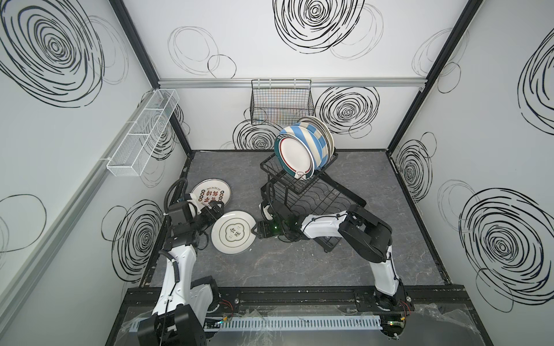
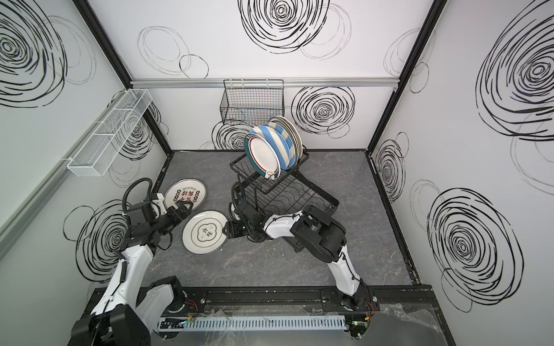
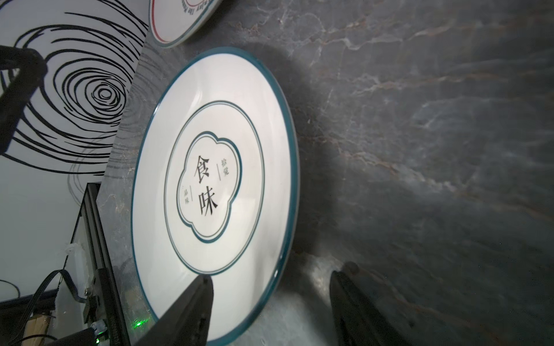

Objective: Load plates into a dish rack
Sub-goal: Pick up the plate from the middle-left of the table.

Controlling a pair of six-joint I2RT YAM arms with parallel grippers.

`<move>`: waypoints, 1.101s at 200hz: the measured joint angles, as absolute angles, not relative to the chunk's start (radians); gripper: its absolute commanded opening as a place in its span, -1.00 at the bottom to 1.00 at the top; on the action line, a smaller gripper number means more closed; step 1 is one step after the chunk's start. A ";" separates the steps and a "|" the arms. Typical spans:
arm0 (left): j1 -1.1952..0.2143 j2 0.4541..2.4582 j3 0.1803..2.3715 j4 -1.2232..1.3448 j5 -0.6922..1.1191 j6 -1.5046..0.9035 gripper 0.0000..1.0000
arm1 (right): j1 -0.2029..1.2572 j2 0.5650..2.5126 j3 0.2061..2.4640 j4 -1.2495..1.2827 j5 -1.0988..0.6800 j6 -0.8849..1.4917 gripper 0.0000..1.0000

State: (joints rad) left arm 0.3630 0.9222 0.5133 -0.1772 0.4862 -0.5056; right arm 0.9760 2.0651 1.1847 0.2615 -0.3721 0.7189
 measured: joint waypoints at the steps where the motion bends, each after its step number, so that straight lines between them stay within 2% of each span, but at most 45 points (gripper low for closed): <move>1: 0.363 0.922 0.513 -0.177 0.486 -0.506 0.91 | 0.976 2.066 1.185 0.262 -0.373 0.719 0.27; 24: 0.363 0.923 0.513 -0.177 0.491 -0.504 0.92 | 0.976 2.094 1.211 0.275 -0.395 0.722 0.11; 57: 0.363 0.928 0.513 -0.177 0.493 -0.501 0.92 | 0.974 2.127 1.230 0.297 -0.406 0.735 -0.26; 102: 0.363 0.928 0.513 -0.177 0.494 -0.498 0.92 | 0.959 2.148 1.230 0.346 -0.430 0.793 -1.00; 167: 0.363 0.927 0.516 -0.178 0.496 -0.491 0.92 | 0.965 2.070 1.197 0.319 -0.370 0.810 -1.00; 220: 0.363 0.917 0.561 -0.178 0.496 -0.494 0.91 | 0.968 1.779 1.117 0.080 -0.149 0.709 -1.00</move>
State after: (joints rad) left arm 0.3630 0.9169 0.5606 -0.1783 0.4965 -0.4942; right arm 0.9680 1.7790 1.1168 0.0795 -0.1486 0.7094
